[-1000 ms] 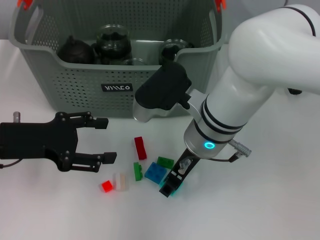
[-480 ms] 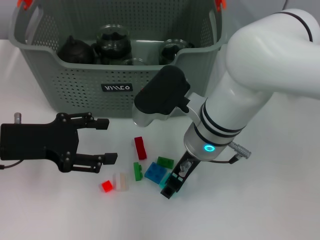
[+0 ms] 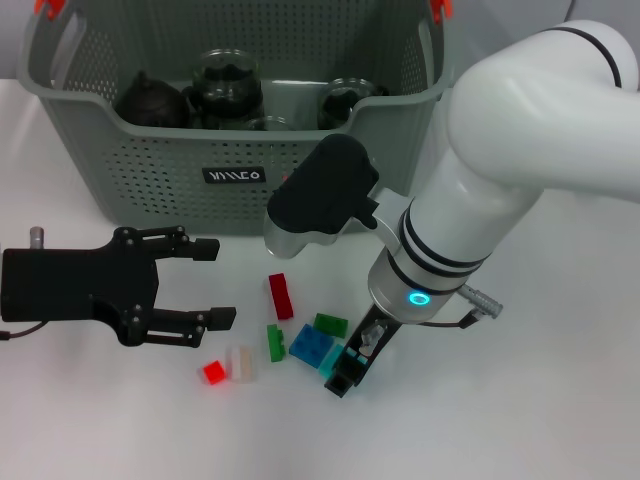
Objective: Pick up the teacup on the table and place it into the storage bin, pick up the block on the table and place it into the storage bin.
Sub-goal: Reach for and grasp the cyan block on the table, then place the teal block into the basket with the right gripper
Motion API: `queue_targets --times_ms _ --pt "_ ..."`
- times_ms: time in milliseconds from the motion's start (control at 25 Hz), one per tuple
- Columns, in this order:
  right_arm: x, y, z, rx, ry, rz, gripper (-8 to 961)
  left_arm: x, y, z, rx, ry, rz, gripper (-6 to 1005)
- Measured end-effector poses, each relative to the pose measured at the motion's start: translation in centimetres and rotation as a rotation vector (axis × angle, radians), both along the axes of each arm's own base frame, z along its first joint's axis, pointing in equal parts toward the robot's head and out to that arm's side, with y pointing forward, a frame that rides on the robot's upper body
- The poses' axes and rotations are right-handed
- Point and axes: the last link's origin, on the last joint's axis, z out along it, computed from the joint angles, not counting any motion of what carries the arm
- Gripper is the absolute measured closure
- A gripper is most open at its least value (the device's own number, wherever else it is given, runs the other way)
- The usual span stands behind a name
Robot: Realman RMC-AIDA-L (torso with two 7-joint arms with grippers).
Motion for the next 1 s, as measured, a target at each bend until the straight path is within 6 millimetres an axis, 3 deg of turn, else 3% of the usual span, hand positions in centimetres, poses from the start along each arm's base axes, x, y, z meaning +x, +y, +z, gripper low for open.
queue_targets --times_ms 280,520,680,840,1000 --pt "0.1 -0.1 0.0 -0.006 -0.008 0.002 381 0.0 0.1 0.0 0.002 0.001 0.003 153" --pt "-0.1 -0.1 0.2 -0.007 -0.005 -0.001 519 -0.1 0.1 0.0 0.005 0.003 0.004 153" --pt "-0.6 -0.3 0.8 -0.002 0.005 -0.001 520 -0.1 0.1 0.0 0.005 0.003 0.004 153" --pt "-1.1 -0.1 2.7 0.031 0.002 0.007 520 -0.1 0.0 0.0 0.003 0.002 0.005 153" --pt "-3.4 0.3 6.2 0.106 0.083 0.039 519 -0.2 0.0 0.2 0.011 -0.002 0.011 153"
